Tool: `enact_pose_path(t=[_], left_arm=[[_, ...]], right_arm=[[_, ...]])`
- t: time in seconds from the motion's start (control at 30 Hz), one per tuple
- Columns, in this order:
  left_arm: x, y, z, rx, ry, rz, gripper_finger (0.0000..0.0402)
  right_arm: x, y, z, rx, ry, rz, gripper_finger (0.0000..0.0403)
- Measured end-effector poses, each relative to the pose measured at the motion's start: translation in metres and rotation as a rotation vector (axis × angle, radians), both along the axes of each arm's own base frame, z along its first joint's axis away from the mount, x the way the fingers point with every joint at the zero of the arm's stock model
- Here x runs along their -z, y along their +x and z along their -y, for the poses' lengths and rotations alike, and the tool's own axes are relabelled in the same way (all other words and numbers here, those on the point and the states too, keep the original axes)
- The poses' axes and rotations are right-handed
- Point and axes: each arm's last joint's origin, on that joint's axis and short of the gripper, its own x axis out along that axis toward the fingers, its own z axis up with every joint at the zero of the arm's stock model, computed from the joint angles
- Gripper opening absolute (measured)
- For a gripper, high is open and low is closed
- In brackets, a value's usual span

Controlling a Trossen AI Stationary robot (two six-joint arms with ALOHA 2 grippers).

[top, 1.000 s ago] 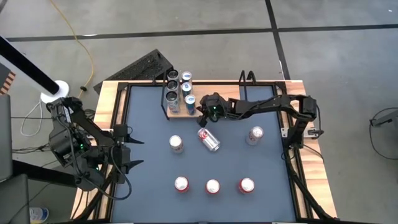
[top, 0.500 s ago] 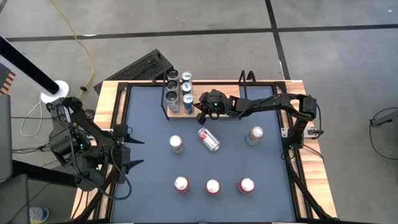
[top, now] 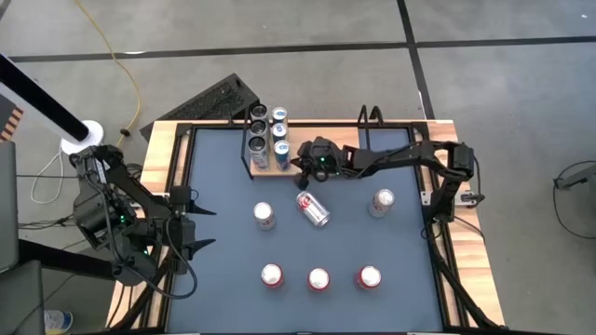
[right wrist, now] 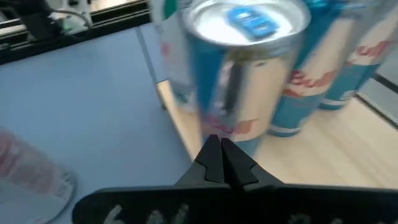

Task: Place canned beverage on shelf
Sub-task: Put the blue soda can aligned with the other blue soda cans on the shelf

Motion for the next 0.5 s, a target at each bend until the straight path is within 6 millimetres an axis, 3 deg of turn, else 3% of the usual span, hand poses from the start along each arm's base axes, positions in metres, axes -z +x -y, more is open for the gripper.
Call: enact_pose_path(t=[0.5], left_arm=[[0.0, 0.0, 0.0, 0.0, 0.002, 0.001, 0.0275]], right_arm=[[-0.005, -0.001, 0.015, -0.014, -0.014, 0.058, 0.0]])
